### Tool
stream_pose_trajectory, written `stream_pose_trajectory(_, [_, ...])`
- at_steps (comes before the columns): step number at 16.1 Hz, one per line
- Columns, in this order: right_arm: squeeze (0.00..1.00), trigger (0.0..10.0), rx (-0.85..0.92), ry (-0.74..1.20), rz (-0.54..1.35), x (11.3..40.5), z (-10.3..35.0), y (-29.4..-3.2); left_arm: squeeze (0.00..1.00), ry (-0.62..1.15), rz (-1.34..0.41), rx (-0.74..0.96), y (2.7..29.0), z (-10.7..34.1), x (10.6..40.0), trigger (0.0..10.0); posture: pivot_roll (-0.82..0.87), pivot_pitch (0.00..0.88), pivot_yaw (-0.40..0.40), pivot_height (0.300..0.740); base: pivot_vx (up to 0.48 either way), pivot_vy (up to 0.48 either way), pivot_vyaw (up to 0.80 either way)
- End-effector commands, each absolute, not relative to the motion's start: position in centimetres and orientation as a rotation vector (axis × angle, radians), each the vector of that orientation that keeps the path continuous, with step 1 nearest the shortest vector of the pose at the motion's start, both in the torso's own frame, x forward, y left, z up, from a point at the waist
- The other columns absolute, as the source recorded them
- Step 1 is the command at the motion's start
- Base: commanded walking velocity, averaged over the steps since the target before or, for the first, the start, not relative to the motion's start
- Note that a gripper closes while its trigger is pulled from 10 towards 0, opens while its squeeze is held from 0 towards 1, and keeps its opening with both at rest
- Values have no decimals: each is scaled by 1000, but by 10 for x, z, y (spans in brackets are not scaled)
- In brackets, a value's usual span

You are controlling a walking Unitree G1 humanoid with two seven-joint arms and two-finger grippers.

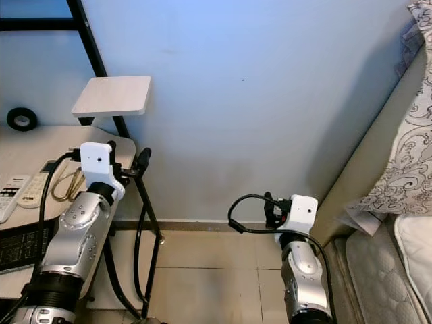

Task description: Clean up the room

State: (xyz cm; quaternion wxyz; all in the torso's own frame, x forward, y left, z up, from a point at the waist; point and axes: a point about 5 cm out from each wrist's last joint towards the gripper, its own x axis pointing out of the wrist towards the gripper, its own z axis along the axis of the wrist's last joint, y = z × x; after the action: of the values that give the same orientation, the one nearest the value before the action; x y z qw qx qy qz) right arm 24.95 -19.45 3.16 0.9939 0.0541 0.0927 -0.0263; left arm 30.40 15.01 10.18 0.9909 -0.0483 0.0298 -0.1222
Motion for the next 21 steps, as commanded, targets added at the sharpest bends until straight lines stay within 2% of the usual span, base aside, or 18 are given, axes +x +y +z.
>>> stream_pose_trajectory(1, [0,10000,96,171,-44,243,42,-194,0,226,-405,-145,124,69,292,10000,-101,0,82,740,0,0,0])
stream_pose_trajectory(2, [0,10000,75,128,-48,247,47,-191,0,183,-457,-49,109,75,310,10000,-99,0,85,740,0,0,0])
stream_pose_trajectory(3, [0,10000,53,119,-47,249,49,-190,0,169,-463,-34,105,78,315,10000,-99,0,86,740,0,0,0])
stream_pose_trajectory(6, [0,10000,33,126,-34,250,48,-188,0,171,-476,-26,105,79,316,10000,-96,0,83,740,0,0,0])
stream_pose_trajectory(9, [0,10000,-9,102,-25,238,58,-188,0,127,-473,-46,120,84,311,10000,-89,0,65,740,0,0,0])
stream_pose_trajectory(10, [0,10000,-100,65,21,217,61,-188,0,65,-462,-40,138,86,294,10000,-87,0,51,740,0,0,0])
stream_pose_trajectory(12, [0,10000,-117,90,30,211,57,-191,0,39,-403,-41,142,86,289,10000,-84,0,29,740,0,0,0])
stream_pose_trajectory(15, [0,10000,-100,103,42,231,66,-203,0,15,-394,-75,119,89,291,10000,-72,0,-61,740,0,0,0])
stream_pose_trajectory(18, [0,10000,-95,97,49,241,71,-207,0,35,-404,-59,116,86,292,10000,-69,0,-62,740,0,0,0])
stream_pose_trajectory(21, [0,10000,-55,91,27,248,68,-197,0,40,-425,-28,114,88,299,10000,-73,0,-20,740,0,0,0])
